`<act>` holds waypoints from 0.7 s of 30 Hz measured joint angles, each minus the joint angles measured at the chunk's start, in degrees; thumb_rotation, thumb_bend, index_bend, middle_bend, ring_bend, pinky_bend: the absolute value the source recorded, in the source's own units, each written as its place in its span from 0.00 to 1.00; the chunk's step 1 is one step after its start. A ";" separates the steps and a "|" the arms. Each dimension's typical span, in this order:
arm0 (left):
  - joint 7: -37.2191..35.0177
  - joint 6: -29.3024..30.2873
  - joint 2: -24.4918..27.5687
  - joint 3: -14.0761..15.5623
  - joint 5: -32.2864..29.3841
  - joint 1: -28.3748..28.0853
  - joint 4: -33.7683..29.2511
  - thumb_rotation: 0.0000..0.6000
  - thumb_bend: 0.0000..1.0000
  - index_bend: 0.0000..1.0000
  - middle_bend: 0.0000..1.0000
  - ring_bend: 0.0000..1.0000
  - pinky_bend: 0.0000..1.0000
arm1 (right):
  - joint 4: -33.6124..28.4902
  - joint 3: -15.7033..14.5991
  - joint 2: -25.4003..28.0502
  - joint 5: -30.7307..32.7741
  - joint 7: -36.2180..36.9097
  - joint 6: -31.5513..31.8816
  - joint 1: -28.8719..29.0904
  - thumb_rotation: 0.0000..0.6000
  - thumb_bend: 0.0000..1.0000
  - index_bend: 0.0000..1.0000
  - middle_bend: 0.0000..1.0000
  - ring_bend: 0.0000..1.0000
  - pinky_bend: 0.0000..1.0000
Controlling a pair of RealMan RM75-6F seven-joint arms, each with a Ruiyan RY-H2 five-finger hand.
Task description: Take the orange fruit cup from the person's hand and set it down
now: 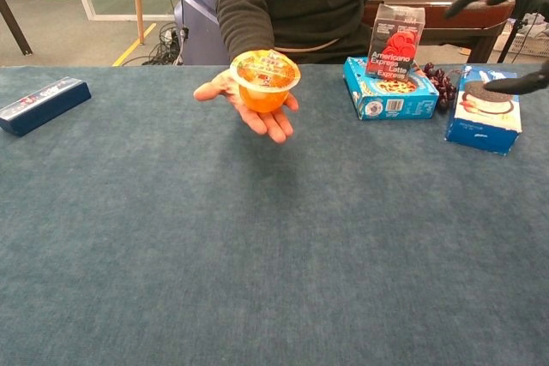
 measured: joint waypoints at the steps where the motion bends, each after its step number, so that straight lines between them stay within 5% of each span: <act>1: 0.02 0.01 0.01 0.03 -0.02 0.04 -0.02 1.00 0.30 0.00 0.00 0.03 0.10 | 0.02 0.54 -0.54 1.20 -0.42 -1.12 1.26 1.00 0.19 0.00 0.12 0.05 0.10; 7: 0.10 0.31 0.17 0.05 -0.11 0.34 -0.12 1.00 0.30 0.00 0.00 0.03 0.10 | 1.85 3.39 -5.32 9.41 -3.48 -7.72 9.29 1.00 0.17 0.00 0.03 0.00 0.06; 21: 0.36 1.13 0.52 0.05 -0.37 1.13 -0.36 1.00 0.30 0.00 0.00 0.03 0.10 | 12.78 5.26 -18.13 19.95 -9.09 -14.61 24.23 1.00 0.16 0.00 0.02 0.00 0.05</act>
